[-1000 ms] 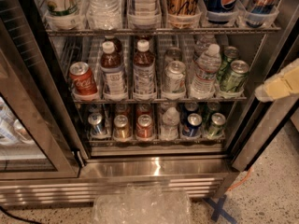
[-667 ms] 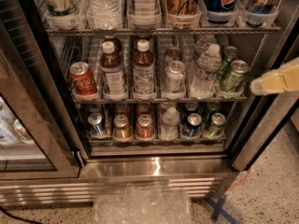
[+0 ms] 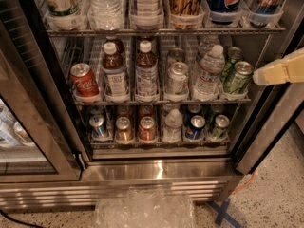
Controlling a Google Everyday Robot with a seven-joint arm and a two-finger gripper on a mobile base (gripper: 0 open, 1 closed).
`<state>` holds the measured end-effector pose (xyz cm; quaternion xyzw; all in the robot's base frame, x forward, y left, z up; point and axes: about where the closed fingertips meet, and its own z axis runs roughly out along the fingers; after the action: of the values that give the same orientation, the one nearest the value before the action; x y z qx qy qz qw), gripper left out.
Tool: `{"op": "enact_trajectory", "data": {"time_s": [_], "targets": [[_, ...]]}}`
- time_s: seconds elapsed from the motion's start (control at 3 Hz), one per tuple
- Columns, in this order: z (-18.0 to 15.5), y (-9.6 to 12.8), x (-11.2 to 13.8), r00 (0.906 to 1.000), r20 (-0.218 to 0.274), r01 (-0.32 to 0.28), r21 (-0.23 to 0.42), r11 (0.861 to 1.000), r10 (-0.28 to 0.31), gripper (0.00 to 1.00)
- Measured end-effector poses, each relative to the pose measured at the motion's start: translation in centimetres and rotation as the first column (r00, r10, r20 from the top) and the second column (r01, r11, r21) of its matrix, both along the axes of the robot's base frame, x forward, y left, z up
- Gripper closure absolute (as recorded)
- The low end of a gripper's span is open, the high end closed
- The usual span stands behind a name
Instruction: Pick redbull can from top shelf of fridge
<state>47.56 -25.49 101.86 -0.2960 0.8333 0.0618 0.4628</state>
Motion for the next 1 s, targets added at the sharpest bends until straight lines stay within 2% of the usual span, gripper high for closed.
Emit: {"op": "enact_trajectory", "data": {"time_s": [0.33,0.67,1.0], "targets": [[-0.1,0.9,0.3,0.9998,0.019,-0.010,0.039,0.999,0.009,0.00],[0.2,2.2,1.2,0.9963,0.085,0.003,0.127,0.992,-0.013,0.00],[2.2,3.4,2.5,0.9761,0.203,0.033,0.219,0.975,-0.079,0.00]]}}
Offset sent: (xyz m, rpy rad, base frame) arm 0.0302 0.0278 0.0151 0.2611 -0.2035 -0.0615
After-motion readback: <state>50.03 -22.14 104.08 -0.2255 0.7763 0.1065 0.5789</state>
